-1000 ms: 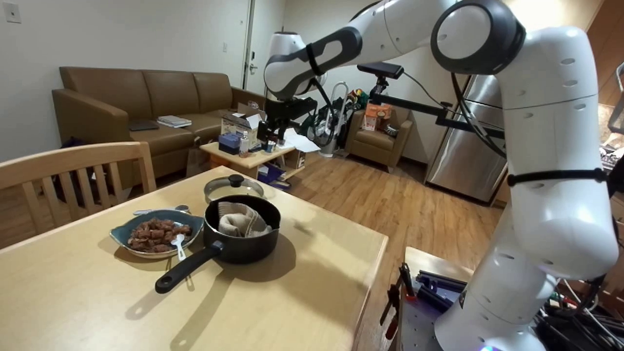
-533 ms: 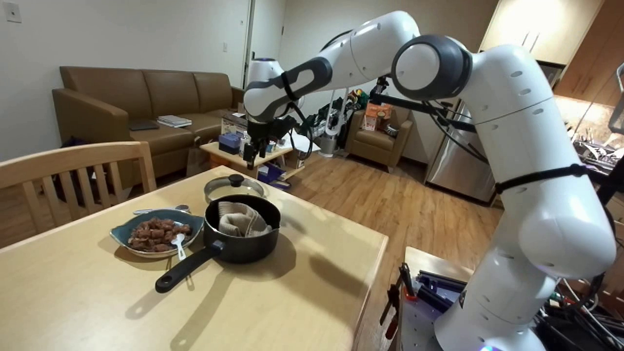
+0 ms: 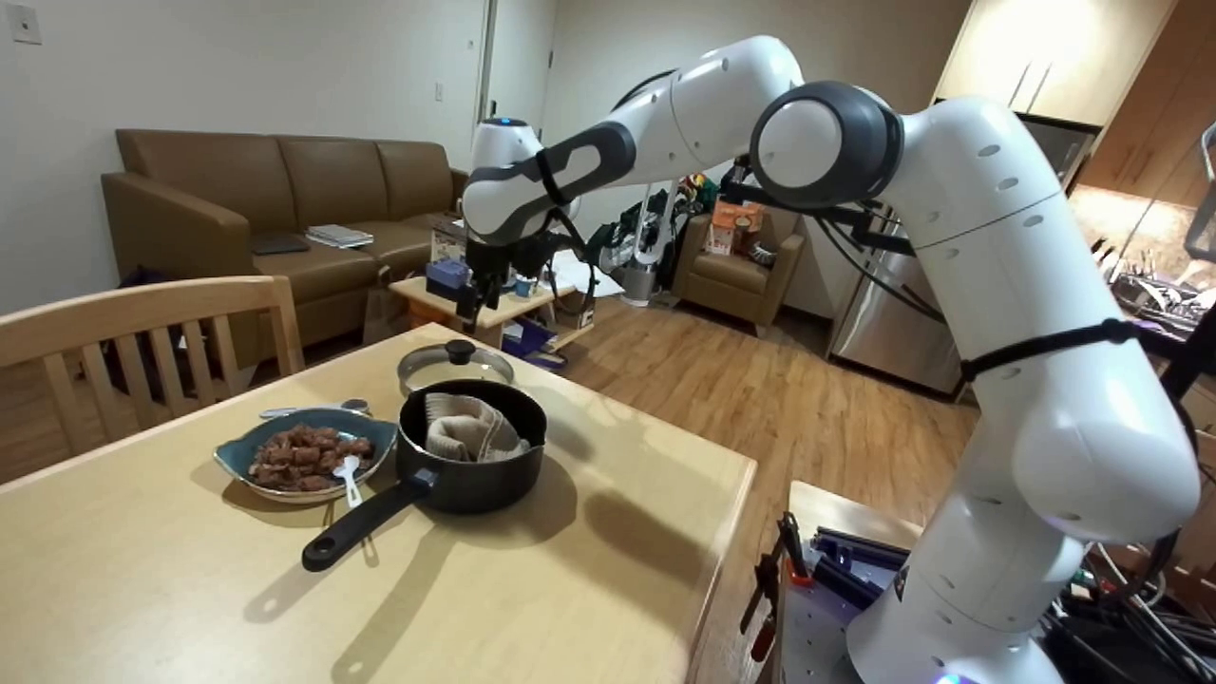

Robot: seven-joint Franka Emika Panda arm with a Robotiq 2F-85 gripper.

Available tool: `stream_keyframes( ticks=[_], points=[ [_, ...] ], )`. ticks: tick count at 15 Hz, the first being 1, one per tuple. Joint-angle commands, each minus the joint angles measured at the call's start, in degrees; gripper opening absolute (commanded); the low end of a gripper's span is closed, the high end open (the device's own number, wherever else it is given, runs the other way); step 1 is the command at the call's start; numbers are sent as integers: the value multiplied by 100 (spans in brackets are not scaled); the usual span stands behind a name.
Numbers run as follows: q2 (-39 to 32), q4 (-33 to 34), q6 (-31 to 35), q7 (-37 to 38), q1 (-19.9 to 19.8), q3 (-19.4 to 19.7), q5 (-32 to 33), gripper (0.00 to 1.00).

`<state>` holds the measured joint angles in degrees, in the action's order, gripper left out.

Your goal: Put the lid on the black pot

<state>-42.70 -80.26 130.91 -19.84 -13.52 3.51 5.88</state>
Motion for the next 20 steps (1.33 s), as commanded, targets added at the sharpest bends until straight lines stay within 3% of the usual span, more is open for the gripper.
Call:
stream_keyframes(
  ticks=[1, 4, 6, 7, 20],
  points=[
    [-190, 325, -139, -251, 40, -362, -211, 100],
    [-330, 546, -370, -134, 161, -442, -190, 100],
    [-345, 604, -396, 174, 359, -216, 34, 100],
    [-206, 313, -223, 19, 299, -317, -79, 100],
    [-690, 592, -242, 447, 383, 51, 61, 100]
  ],
)
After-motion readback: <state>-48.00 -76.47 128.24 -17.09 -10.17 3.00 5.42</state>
